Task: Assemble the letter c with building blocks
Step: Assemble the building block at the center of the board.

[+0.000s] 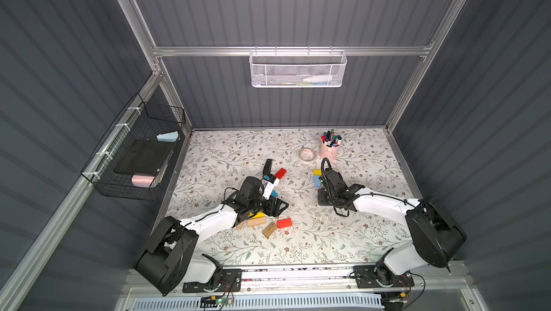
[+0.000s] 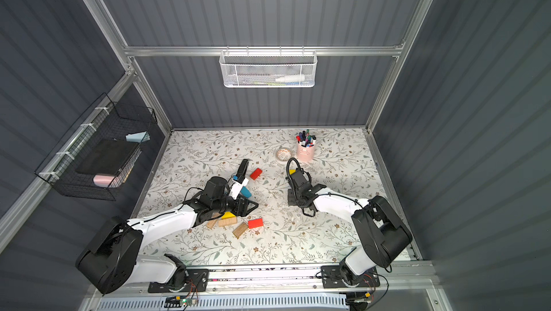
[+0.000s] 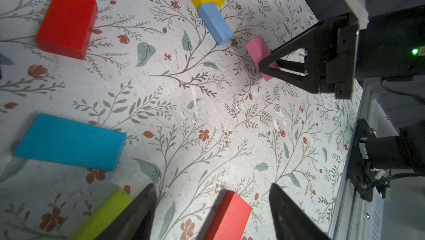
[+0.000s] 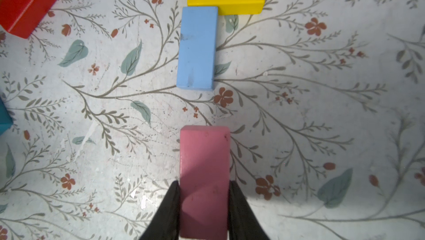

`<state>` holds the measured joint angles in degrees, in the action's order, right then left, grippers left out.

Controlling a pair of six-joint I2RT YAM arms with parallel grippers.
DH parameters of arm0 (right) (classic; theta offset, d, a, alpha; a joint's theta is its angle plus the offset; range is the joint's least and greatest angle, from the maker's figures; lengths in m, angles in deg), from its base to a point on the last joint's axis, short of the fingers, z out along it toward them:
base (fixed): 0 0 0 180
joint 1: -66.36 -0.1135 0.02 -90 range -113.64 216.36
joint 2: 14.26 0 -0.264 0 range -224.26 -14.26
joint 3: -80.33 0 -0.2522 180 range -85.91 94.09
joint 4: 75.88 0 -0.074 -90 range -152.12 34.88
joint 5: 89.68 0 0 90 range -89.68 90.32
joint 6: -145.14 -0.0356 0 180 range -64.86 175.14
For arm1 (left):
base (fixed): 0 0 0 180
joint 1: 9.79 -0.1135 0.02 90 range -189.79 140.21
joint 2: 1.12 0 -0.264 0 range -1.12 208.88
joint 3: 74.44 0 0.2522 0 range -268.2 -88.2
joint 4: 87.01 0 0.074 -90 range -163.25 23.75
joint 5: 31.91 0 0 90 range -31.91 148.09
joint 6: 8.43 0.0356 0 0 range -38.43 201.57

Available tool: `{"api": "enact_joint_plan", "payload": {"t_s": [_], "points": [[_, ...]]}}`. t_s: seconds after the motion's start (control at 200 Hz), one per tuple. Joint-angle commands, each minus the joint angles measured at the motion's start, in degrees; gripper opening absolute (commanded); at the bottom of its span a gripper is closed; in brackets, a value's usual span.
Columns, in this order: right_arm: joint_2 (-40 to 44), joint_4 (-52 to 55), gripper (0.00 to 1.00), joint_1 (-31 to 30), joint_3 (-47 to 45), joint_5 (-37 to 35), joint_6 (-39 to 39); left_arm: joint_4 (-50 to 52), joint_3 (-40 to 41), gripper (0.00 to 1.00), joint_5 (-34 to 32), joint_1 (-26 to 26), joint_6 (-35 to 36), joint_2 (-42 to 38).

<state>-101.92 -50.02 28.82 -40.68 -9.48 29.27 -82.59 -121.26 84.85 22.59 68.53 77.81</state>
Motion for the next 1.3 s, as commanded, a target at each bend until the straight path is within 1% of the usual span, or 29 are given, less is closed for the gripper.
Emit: {"api": "enact_joint_plan", "payload": {"t_s": [0.0,0.355,0.6,0.836,1.291], "points": [[-1.07,-1.07,0.23,0.74,-0.32,1.32,1.11,0.54,-1.73,0.76,-0.46,0.14,1.26,0.95],[-3.69,-1.03,0.24,0.98,0.72,3.99,2.41,1.26,-1.09,0.76,-0.46,0.14,1.52,-0.36],[-4.36,-0.62,0.27,0.97,1.26,3.91,3.0,1.35,-1.04,0.76,-0.57,0.14,1.52,-0.54],[-5.36,0.11,0.27,0.92,2.78,2.78,3.88,1.35,-1.07,0.76,-0.78,0.14,1.52,-0.46],[-7.38,0.95,0.29,0.88,4.16,3.11,3.92,1.17,-0.69,0.76,-1.36,0.14,1.63,-1.41]]}}
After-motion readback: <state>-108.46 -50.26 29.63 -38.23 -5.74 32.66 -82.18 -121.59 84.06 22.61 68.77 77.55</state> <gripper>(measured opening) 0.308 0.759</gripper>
